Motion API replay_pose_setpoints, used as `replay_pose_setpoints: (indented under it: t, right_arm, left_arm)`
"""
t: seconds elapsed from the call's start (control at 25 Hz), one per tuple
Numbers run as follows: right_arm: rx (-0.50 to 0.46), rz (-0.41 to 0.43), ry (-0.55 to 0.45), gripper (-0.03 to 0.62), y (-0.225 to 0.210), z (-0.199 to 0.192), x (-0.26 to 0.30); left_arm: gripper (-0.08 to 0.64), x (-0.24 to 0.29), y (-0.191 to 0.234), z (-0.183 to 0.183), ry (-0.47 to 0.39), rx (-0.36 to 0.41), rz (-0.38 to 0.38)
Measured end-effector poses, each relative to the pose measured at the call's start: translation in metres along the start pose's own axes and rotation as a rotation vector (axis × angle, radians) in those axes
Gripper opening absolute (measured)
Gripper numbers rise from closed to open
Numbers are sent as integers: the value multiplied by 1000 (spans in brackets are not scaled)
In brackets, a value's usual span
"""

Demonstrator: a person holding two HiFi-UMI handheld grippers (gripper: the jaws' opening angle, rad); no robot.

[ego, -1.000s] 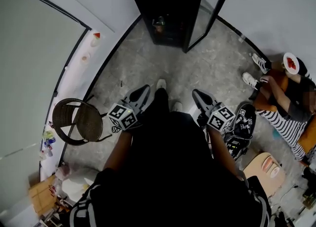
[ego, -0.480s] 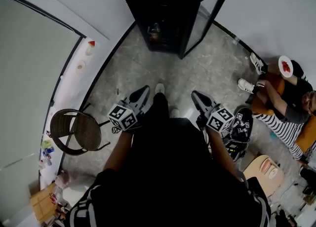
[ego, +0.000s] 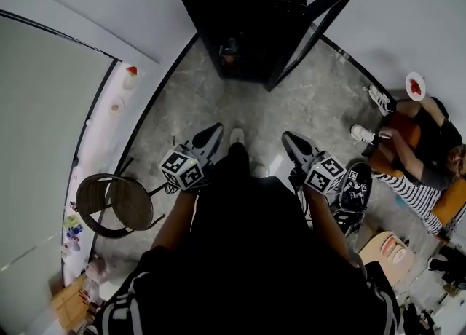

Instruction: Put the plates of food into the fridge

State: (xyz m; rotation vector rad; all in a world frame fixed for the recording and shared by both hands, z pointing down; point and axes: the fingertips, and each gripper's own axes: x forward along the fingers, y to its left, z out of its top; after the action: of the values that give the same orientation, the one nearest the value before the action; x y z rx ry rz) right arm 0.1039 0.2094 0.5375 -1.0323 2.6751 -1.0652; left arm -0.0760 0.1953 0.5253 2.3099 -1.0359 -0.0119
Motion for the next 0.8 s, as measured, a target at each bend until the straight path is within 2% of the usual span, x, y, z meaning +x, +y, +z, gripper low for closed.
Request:
replay_pose_setpoints:
  t: [0.24, 0.8]
  right_arm:
    - [5, -26, 5, 25, -6, 17, 38]
    - [9, -118, -9, 25, -16, 44, 96]
  left_arm:
    - [25, 15, 40, 22, 11, -24, -15]
    - [25, 43, 103, 62, 38, -50, -91]
